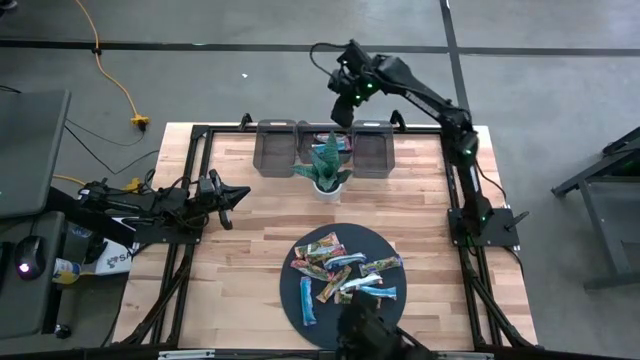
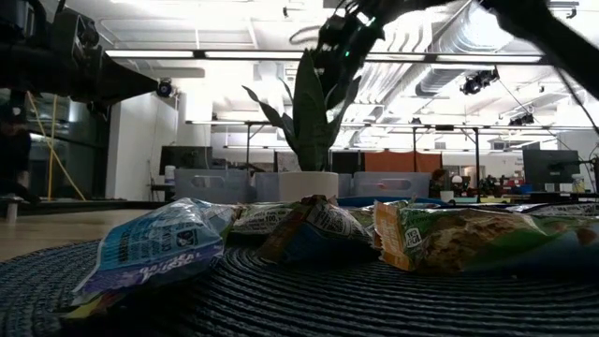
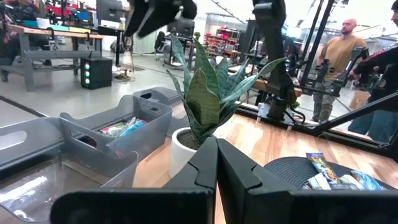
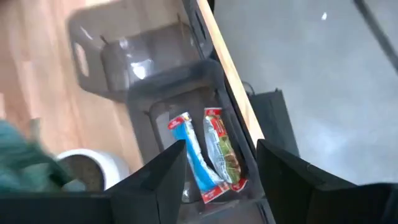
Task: Pick and place Granola Bars by type
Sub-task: Put the orange granola bar into the right black bin
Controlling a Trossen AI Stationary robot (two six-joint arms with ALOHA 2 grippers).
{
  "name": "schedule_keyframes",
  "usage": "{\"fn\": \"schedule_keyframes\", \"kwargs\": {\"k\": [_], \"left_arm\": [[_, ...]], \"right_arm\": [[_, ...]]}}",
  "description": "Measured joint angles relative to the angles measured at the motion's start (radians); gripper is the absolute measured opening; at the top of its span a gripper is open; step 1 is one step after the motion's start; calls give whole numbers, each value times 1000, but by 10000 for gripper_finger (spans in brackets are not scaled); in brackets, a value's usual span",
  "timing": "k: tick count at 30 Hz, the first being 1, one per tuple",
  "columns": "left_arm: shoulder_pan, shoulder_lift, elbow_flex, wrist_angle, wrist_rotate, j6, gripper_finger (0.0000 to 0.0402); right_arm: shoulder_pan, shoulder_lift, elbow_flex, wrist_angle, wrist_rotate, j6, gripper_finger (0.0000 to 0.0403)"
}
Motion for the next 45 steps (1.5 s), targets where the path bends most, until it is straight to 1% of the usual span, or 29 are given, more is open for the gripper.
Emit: {"fn": "schedule_keyframes", "kwargs": {"k": [6, 10, 13, 18, 23, 28, 35, 40, 45], "left_arm": [[0, 0, 0, 0, 0, 0, 1], [0, 0, 0, 0, 0, 0, 1], [0, 0, 0, 0, 0, 0, 1], [0, 0, 0, 0, 0, 0, 1], [0, 0, 0, 0, 0, 0, 1], [0, 0, 0, 0, 0, 0, 1], [0, 0, 0, 0, 0, 0, 1], [0, 0, 0, 0, 0, 0, 1], [0, 0, 0, 0, 0, 0, 1]], "right_arm": [[47, -197, -167, 117, -1, 4, 179], [103, -332, -329, 221, -6, 49, 179], [156, -433, -471, 301, -26, 86, 178], [265, -584, -705, 418, -24, 134, 179], [383, -692, -885, 494, -21, 192, 179], [506, -749, -1013, 534, -20, 249, 177], [650, -758, -1109, 526, -20, 295, 177], [725, -758, -1173, 526, 3, 318, 173], [764, -758, -1238, 537, 4, 354, 173]]}}
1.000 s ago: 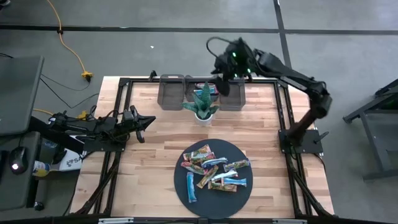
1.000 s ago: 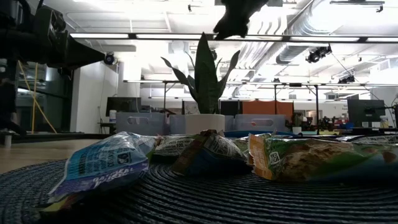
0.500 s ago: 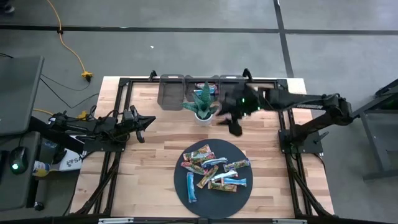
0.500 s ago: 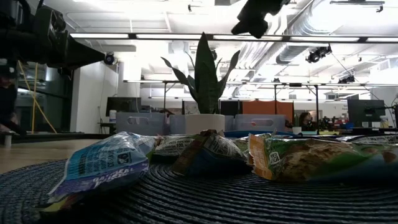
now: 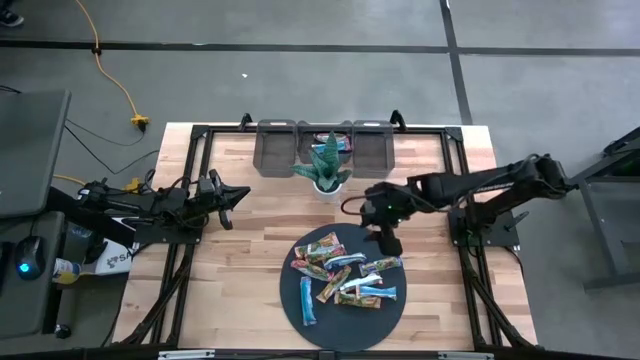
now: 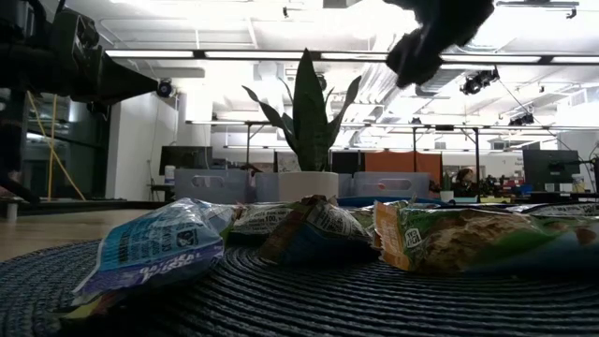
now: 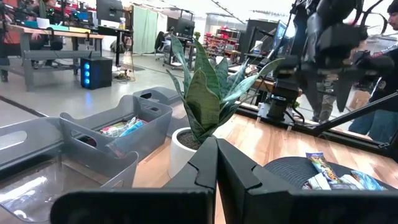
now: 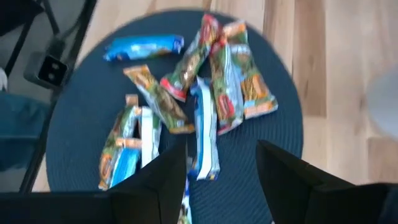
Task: Pick and place Granola Bars by type
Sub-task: Put the orange granola bar into the right black bin
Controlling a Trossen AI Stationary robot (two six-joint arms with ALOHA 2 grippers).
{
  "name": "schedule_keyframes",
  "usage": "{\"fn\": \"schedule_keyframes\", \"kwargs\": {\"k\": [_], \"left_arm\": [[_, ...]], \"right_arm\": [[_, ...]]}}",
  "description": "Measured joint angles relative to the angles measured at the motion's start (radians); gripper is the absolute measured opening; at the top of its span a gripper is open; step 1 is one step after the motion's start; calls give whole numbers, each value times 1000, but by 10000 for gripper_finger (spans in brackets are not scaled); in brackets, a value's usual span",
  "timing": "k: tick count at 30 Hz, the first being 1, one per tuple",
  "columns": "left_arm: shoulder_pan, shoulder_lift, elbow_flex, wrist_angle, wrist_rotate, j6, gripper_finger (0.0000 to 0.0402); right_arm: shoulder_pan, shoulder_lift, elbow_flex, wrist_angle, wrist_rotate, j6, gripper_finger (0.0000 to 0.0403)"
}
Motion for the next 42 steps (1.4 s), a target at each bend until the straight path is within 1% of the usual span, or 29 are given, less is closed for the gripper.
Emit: {"fn": "schedule_keyframes", "kwargs": {"k": [7, 12, 20, 27, 34, 42], "left_arm": [[0, 0, 0, 0, 0, 0, 1], [0, 0, 0, 0, 0, 0, 1], [0, 0, 0, 0, 0, 0, 1], [0, 0, 0, 0, 0, 0, 1], [0, 0, 0, 0, 0, 0, 1], [0, 0, 0, 0, 1, 0, 1]], "right_arm": [[31, 1, -91, 51, 4, 20, 172], [40, 7, -130, 130, 3, 16, 176], [39, 93, -130, 255, -4, -16, 182], [21, 194, -129, 369, -26, -18, 202], [-2, 277, -126, 422, -23, -23, 213], [-48, 376, -17, 426, -12, -80, 214]]}}
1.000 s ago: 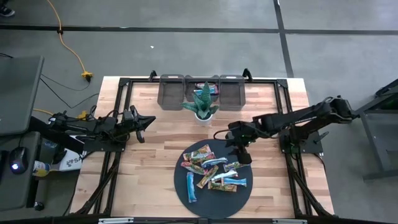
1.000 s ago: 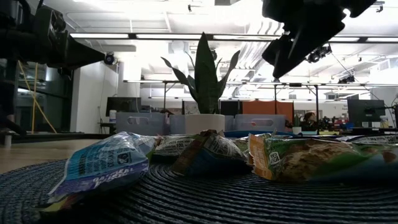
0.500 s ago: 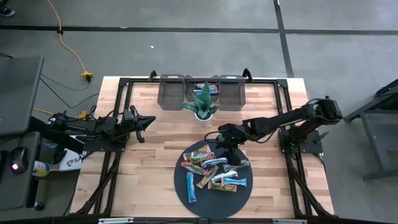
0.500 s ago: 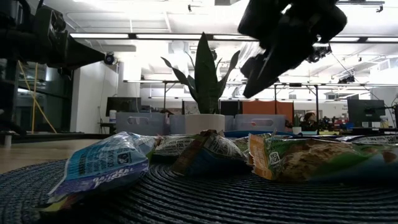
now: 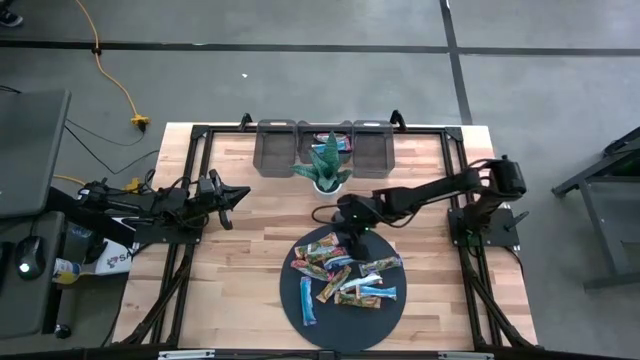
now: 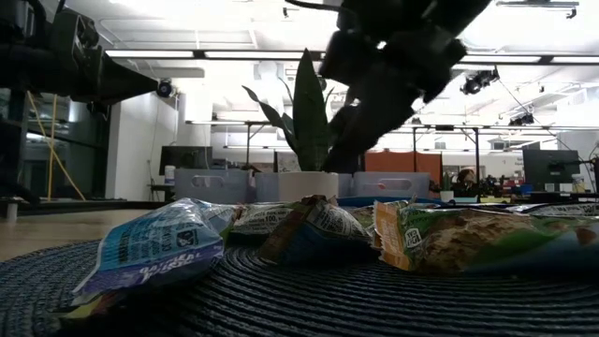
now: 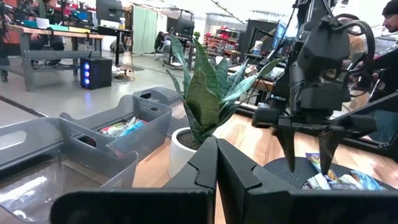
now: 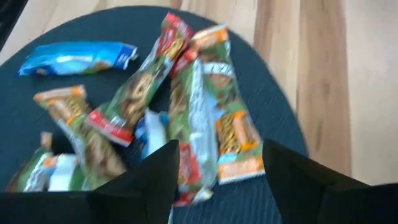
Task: Pick and place Granola Bars by type
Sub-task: Put the orange granola bar into the right black bin
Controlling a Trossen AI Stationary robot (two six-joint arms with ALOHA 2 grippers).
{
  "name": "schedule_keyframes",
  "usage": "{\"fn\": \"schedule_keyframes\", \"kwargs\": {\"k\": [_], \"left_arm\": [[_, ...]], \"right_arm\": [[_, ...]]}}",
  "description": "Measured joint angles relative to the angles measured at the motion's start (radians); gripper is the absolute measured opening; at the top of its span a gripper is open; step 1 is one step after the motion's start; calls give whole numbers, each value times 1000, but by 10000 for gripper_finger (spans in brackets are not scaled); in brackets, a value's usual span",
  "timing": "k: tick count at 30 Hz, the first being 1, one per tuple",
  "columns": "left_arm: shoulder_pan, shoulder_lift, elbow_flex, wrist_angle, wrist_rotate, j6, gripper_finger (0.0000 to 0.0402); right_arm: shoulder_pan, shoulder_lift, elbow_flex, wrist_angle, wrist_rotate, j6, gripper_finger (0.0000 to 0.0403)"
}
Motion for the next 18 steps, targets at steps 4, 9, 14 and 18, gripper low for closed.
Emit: {"fn": "schedule_keyframes", "kwargs": {"k": [4, 9, 14, 18], "left_arm": [[0, 0, 0, 0, 1, 0, 1], [0, 0, 0, 0, 3, 0, 1], [0, 0, 0, 0, 3, 0, 1], [0, 0, 0, 0, 3, 0, 1]], "right_arm": [[-19, 66, 61, -2, -34, -28, 214], [-21, 143, 126, -3, -78, -57, 213], [-21, 202, 171, -8, -129, -84, 213], [-21, 236, 191, -19, -126, -108, 213]]}}
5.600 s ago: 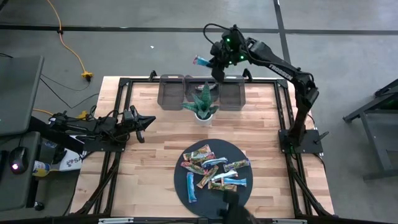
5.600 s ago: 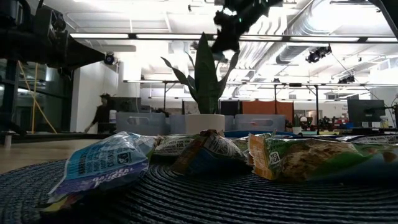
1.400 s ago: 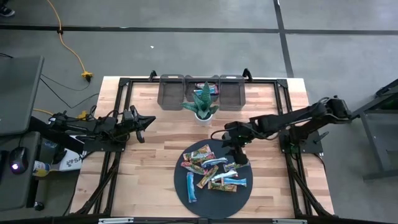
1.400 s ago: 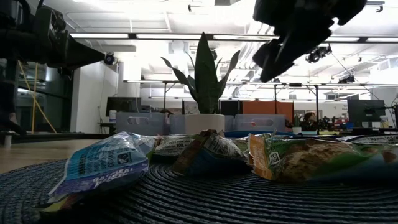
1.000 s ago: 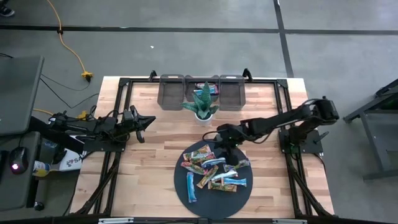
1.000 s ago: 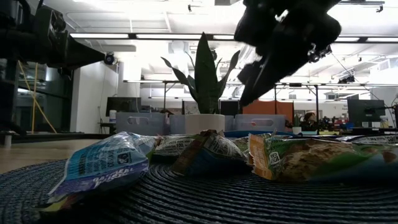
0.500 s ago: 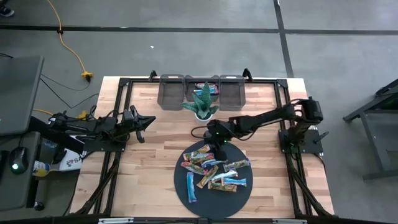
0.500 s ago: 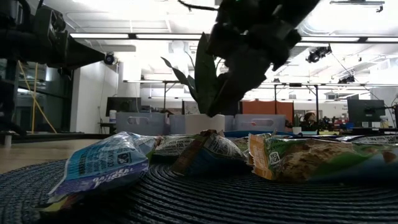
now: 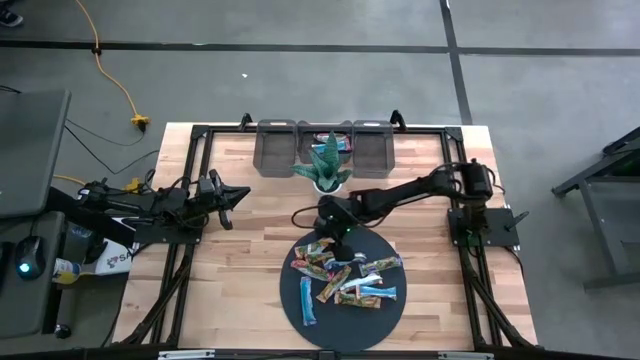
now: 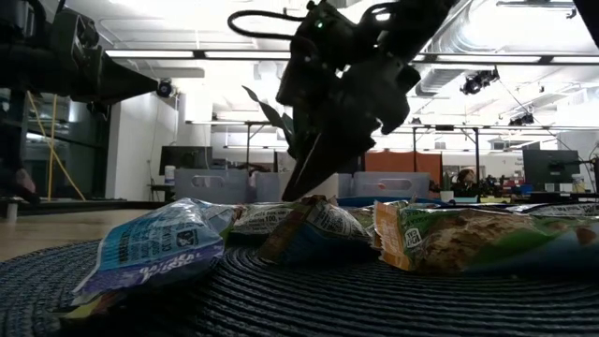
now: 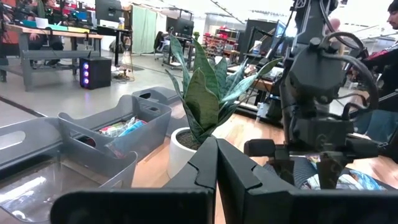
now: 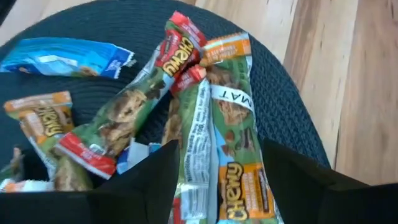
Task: Pick and place Granola Bars by type
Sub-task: Put the orange granola bar into the right black bin
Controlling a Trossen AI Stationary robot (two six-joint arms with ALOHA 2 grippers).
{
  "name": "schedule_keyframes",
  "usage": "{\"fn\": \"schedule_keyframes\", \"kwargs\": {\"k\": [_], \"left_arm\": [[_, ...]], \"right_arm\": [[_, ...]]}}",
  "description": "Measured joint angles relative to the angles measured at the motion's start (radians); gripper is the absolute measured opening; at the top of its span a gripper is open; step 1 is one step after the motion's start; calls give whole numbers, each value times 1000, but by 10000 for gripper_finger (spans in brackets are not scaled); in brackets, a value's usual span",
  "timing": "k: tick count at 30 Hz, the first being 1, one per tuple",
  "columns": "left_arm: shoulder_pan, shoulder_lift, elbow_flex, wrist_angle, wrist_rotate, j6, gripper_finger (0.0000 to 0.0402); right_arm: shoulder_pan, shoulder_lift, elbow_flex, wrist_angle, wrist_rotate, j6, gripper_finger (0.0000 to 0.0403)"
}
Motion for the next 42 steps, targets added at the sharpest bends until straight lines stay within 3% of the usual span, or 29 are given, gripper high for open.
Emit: {"fn": "schedule_keyframes", "kwargs": {"k": [8, 19, 42], "left_arm": [[0, 0, 0, 0, 5, 0, 1], [0, 0, 0, 0, 5, 0, 1], [0, 0, 0, 0, 5, 0, 1]], "right_arm": [[-1, 43, 2, -5, 9, -42, 213], [-2, 52, 2, 6, 106, -92, 213], [-10, 53, -6, -3, 112, -85, 171]]}}
